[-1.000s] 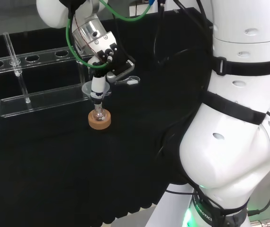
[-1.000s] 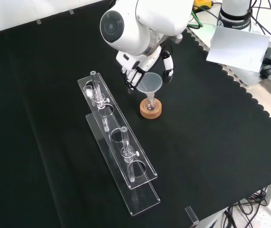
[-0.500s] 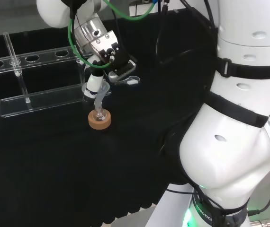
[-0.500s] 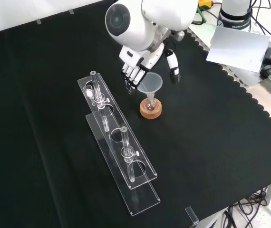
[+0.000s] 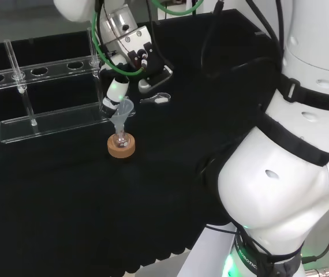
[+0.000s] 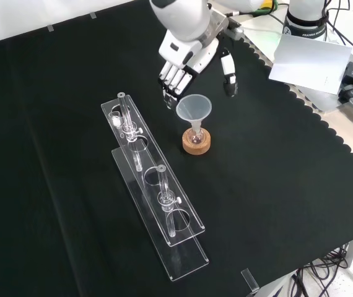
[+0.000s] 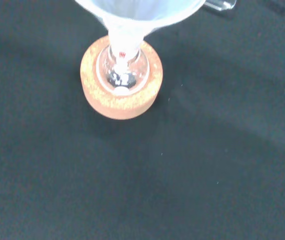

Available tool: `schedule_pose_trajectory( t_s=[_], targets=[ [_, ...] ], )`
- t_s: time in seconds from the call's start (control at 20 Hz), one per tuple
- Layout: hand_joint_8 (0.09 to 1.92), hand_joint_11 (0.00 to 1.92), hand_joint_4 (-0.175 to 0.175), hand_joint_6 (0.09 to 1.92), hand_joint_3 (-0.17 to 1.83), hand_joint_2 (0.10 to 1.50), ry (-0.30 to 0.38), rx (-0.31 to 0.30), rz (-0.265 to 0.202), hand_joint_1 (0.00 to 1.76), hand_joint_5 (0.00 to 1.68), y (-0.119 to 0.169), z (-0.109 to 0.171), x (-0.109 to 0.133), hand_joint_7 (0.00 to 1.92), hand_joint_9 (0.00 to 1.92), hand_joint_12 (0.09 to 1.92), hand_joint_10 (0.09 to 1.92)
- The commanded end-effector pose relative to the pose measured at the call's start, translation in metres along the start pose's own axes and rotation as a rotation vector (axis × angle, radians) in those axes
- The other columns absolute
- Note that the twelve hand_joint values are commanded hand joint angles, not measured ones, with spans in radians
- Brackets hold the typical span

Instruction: Place the funnel on the round-bottom flask.

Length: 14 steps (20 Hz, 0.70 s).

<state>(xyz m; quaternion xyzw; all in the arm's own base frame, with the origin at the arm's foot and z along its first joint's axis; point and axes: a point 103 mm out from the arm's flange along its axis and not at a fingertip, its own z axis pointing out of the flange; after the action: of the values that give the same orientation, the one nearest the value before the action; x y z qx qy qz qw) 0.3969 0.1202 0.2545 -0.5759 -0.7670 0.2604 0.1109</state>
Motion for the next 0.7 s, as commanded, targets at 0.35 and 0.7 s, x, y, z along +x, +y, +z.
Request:
schedule_pose_trajectory(
  t_s=[0.35, 0.7],
  targets=[
    [0.57, 0.2, -0.034, 0.09, 0.12, 0.69, 0.102, -0.189, 0.054, 0.61, 0.23, -0.034, -0.022, -0.064, 0.03, 0.29, 1.4, 0.7],
    [0.61, 0.25, -0.033, 0.09, 0.13, 0.71, 0.146, -0.225, 0.086, 0.65, 0.33, -0.044, -0.027, -0.091, 0.11, 0.39, 1.37, 0.65]
  ],
)
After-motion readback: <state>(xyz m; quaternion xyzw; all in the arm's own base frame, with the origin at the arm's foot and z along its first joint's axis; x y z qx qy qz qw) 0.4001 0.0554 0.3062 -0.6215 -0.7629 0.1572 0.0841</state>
